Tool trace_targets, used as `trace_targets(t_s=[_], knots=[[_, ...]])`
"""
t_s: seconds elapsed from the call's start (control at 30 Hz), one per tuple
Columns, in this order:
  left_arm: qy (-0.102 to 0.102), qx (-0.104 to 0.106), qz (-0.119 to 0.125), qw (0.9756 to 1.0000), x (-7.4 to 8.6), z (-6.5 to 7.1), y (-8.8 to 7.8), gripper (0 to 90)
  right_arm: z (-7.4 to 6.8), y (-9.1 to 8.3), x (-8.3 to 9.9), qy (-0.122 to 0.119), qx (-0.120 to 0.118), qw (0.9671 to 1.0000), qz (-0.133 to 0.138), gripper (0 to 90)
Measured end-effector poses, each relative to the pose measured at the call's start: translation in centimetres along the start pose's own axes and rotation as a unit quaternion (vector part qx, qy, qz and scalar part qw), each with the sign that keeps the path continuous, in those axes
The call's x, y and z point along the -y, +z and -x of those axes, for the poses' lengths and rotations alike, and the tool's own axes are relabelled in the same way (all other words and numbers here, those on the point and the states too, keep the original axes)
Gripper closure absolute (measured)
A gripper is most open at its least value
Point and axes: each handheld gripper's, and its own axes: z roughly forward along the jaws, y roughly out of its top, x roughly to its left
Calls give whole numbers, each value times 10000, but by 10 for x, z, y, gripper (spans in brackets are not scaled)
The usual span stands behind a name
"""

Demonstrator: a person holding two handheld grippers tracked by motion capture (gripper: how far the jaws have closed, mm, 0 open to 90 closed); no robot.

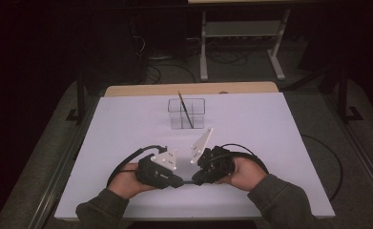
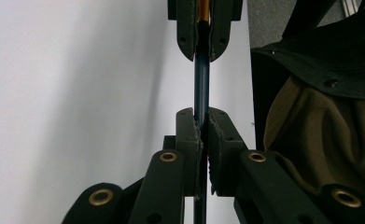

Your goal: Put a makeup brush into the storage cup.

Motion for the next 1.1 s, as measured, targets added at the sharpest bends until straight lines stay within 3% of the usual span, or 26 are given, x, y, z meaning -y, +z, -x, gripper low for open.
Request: trace_targets(t_s=[0.13, 0.23, 0.47, 0.8, 1.1], knots=[[-18, -4, 66, 10000, 1, 1, -1, 842, 0, -2, 2, 25, -44, 9999, 106, 807], [-16, -1, 46, 10000, 2, 0, -1, 843, 1, -4, 4, 76, -45, 9997, 232, 712], [-30, 1, 71, 10000, 5, -1, -3, 844, 3, -6, 18, 136, 18, 9989, 450, 636], [-42, 15, 89, 9999, 6, -1, -4, 844, 3, -4, 38, 196, 15, 9977, 653, 678], [-8, 62, 100, 9999, 6, -1, -6, 844, 4, -5, 39, 120, -70, 9973, 720, 804]])
